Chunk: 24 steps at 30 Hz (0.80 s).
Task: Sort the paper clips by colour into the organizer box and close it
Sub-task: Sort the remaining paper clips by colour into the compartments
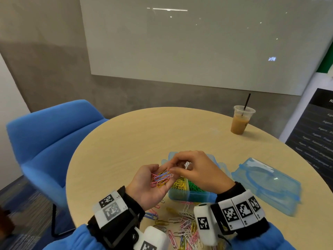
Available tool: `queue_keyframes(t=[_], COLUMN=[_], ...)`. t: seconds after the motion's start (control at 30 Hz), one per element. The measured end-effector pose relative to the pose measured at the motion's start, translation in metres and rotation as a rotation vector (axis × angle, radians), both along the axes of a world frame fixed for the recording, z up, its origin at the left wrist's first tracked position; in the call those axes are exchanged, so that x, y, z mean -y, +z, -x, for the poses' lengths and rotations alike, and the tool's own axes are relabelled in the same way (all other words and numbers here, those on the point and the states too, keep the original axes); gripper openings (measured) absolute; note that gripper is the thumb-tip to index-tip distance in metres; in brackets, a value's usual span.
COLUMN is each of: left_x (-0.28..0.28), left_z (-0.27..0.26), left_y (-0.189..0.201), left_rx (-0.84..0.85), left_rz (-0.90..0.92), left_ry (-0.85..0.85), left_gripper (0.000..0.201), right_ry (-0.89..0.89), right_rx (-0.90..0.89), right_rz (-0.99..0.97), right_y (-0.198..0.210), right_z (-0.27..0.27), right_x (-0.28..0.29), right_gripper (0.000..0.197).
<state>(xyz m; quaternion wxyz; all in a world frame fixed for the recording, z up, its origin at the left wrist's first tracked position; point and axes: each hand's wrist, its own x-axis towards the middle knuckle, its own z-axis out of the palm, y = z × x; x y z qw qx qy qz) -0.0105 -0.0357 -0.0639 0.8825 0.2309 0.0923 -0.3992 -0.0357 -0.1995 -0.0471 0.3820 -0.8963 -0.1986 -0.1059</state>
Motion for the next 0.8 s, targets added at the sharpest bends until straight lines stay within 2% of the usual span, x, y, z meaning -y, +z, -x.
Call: queue_keyframes(t=[0.1, 0.2, 0.33, 0.43, 0.53, 0.63, 0.73, 0.8], left_x=[0.002, 0.002, 0.0, 0.0, 0.0, 0.001, 0.002, 0.002], left_z=[0.001, 0.001, -0.003, -0.005, -0.003, -0.002, -0.002, -0.001], left_y=[0.0, 0.0, -0.003, -0.002, -0.001, -0.001, -0.002, -0.003], left_rx=[-0.016, -0.028, -0.018, -0.01, -0.007, -0.005, -0.004, -0.003], left_rz=[-0.009, 0.011, 0.029, 0.03, 0.035, 0.028, 0.01, 0.011], left_ry=[0.008, -0.006, -0.009, 0.003, 0.011, -0.009, -0.021, -0.021], left_gripper=[0.053, 0.045, 0.046, 0.046, 0.046, 0.047, 0.051, 0.055], right_ry=[-0.019, -0.054, -0.224, -0.414, -0.51, -0.543, -0.554, -0.43], right_rx=[0.017, 0.016, 0.061, 0.122, 0.023, -0.042, 0.107, 0.161], right_rz=[-0.071, -0.132, -0.136, -0.018, 0.181, 0.263, 0.231, 0.208], right_y=[0.001, 0.003, 0.014, 0.02, 0.017, 0.012, 0.01, 0.01], right_z=[0.001, 0.003, 0.009, 0.015, 0.018, 0.016, 0.011, 0.011], right_x=[0.002, 0.007, 0.034, 0.056, 0.066, 0.067, 0.057, 0.039], right_gripper=[0.004, 0.008, 0.017, 0.021, 0.021, 0.021, 0.013, 0.009])
